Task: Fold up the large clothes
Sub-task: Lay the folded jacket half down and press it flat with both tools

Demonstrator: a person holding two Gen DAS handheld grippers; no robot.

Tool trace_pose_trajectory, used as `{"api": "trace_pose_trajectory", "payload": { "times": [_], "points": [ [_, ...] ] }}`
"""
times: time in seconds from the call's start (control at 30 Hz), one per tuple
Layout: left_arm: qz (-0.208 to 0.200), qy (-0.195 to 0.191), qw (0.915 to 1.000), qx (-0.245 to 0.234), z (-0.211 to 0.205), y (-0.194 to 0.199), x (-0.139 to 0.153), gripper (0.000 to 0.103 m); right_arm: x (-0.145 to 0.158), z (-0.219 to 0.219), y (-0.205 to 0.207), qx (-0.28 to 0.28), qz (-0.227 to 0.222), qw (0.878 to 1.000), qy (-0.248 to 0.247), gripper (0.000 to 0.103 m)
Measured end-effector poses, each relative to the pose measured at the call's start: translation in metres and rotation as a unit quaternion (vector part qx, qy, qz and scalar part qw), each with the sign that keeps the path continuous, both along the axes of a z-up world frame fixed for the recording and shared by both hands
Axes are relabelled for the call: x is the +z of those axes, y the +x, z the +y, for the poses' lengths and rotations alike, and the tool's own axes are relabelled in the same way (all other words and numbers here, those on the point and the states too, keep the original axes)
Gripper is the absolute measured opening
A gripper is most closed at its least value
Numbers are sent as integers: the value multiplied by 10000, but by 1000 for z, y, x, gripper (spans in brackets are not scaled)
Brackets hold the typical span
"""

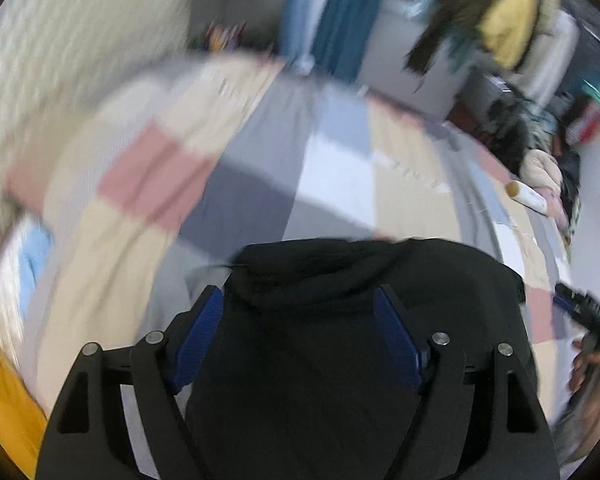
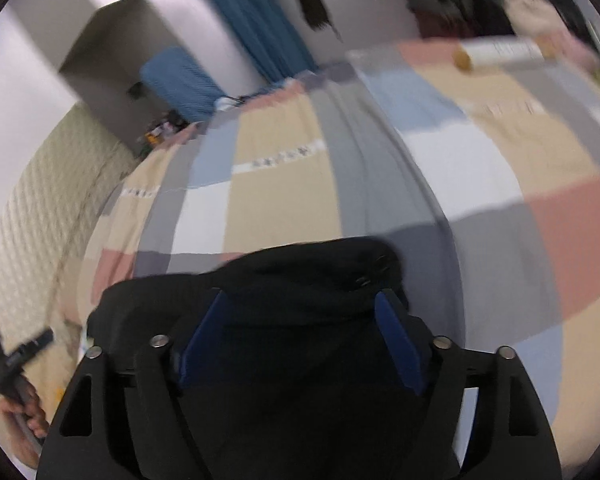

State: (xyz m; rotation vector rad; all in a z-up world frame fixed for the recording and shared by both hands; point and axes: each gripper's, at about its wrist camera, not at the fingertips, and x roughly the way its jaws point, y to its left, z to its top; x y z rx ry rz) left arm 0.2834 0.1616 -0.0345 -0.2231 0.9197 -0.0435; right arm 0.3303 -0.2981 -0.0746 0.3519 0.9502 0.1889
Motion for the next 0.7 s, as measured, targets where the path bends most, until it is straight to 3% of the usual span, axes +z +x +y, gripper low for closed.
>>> {"api": "trace_pose_trajectory", "payload": {
  "times": [0.07, 0.13, 0.3, 0.43, 0.57, 0.7],
  "points": [
    [-335, 90, 9990, -292, -31, -7, -2, 79, 1, 33, -4, 305, -144, 9994, -47, 81],
    [-313, 147, 9982, -488, -61, 0, -18, 80, -7, 61, -4, 526, -195, 9984, -111, 82],
    [-190, 970, 9932, -622, -113, 39, -62, 80, -43, 126, 4, 858, -237, 9941, -613, 82],
    [-89, 1576, 9857, -586, -124, 55, -90, 79, -68, 134, 19, 831, -358, 9932, -729, 83],
    [-14, 1385, 9889, -540, -112, 59, -109, 81, -88, 133, 26, 854, -251, 9939, -658, 87],
    [-88, 1611, 9854, -542, -120, 53, -117, 81, -100, 138, 26, 878, -364, 9915, -890, 89]
  ]
}}
